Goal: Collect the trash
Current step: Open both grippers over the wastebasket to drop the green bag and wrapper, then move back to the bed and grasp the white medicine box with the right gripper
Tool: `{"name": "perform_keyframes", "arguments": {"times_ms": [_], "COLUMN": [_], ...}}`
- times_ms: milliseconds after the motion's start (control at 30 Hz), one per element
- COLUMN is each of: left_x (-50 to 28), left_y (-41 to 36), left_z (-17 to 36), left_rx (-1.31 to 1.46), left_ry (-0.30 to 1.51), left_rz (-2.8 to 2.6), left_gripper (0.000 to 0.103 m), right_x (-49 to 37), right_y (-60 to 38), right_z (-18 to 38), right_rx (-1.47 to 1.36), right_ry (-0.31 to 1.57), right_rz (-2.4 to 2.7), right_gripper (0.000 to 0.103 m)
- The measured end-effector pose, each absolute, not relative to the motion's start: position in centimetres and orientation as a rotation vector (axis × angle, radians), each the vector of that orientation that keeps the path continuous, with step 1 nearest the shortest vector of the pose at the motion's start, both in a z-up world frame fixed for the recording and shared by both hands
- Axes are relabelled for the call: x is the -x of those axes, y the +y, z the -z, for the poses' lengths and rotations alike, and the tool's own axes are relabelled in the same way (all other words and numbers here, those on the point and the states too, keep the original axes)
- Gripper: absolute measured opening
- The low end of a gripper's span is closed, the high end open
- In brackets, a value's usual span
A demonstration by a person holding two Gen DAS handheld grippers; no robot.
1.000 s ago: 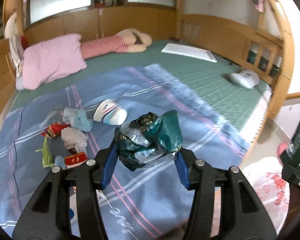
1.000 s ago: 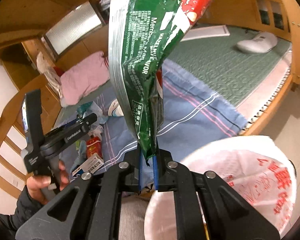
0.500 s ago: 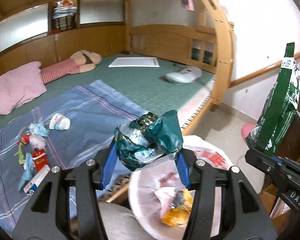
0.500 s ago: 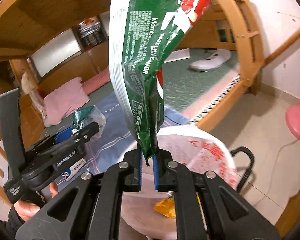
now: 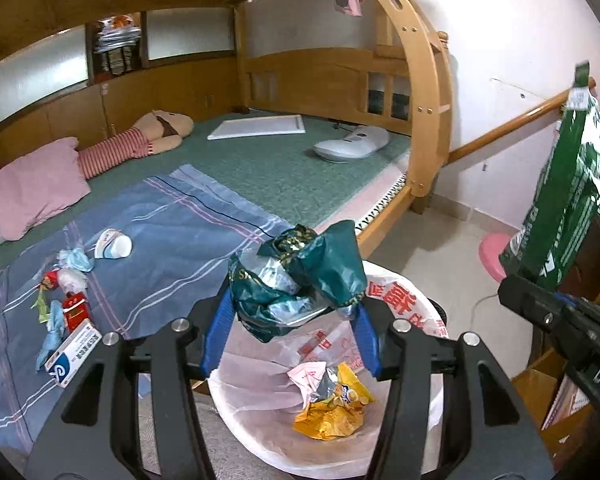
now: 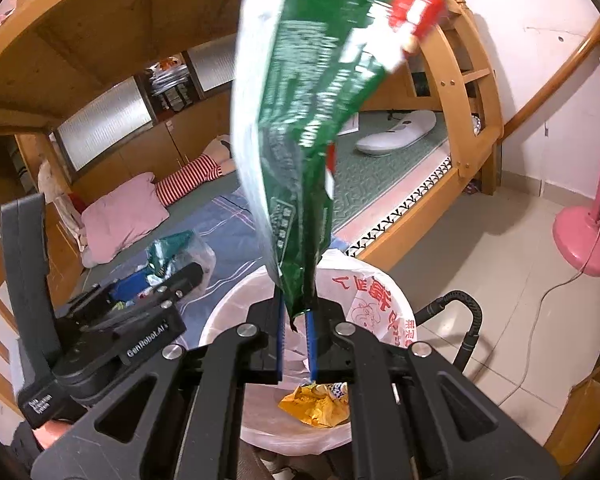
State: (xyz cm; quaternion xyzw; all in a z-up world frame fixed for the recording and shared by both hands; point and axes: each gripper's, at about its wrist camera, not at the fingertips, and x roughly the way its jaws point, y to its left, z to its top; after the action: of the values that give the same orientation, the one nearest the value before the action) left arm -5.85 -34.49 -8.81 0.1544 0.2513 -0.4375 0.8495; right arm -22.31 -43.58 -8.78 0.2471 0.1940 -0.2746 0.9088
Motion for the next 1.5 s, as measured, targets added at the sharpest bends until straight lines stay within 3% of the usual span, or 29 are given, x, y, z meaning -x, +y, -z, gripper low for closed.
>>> {"name": "perform_keyframes", "arguments": {"times_ms": [633,667,733,767,867,933,1000,1400,1500], "left_x": [4.7,4.6,4.6,4.7,4.0,3.7,3.5,3.8,3.6], "left_y": [-35.1,-35.3,-35.3,-35.3,-35.3,-35.1,-34.8,-33.6,-33.1], "left_z": [11.0,11.4,12.0,12.0,12.0,11.9,11.8,10.6,10.2], "left_rx": [-0.323,-0.33,-0.325,-0.327,-0.317,-0.3,-0.287,-0.29,-0.288], "left_ry": [0.596,0.603,0.602,0.594,0.603,0.611,0.611,0.534,0.519], "left_rz": [0.878,0.877,0.877,0.865,0.847,0.836,0.838,0.809,0.797], "left_gripper": [0.057,0.059,0.074,0.076,0.079,0.08,0.082,0.085,0.088], "right_x": [19.0,18.8,18.1,17.6,17.5,17.9,18.4,18.4,18.4], "right_y": [-43.5,-43.6,-43.7,-43.8,-44.2,-44.4,-44.4,-43.8,-43.8], "right_z": [10.5,10.6,10.7,11.0,11.4,11.4,11.0,10.5,10.3], "right_rx": [-0.48,-0.483,-0.488,-0.491,-0.525,-0.547,-0.553,-0.518,-0.515], "right_ry": [0.473,0.481,0.504,0.53,0.539,0.522,0.494,0.475,0.466], "right_rz": [0.577,0.566,0.535,0.508,0.492,0.495,0.507,0.516,0.517], "right_gripper": [0.01,0.01,0.012,0.012,0.024,0.049,0.056,0.058,0.064]}}
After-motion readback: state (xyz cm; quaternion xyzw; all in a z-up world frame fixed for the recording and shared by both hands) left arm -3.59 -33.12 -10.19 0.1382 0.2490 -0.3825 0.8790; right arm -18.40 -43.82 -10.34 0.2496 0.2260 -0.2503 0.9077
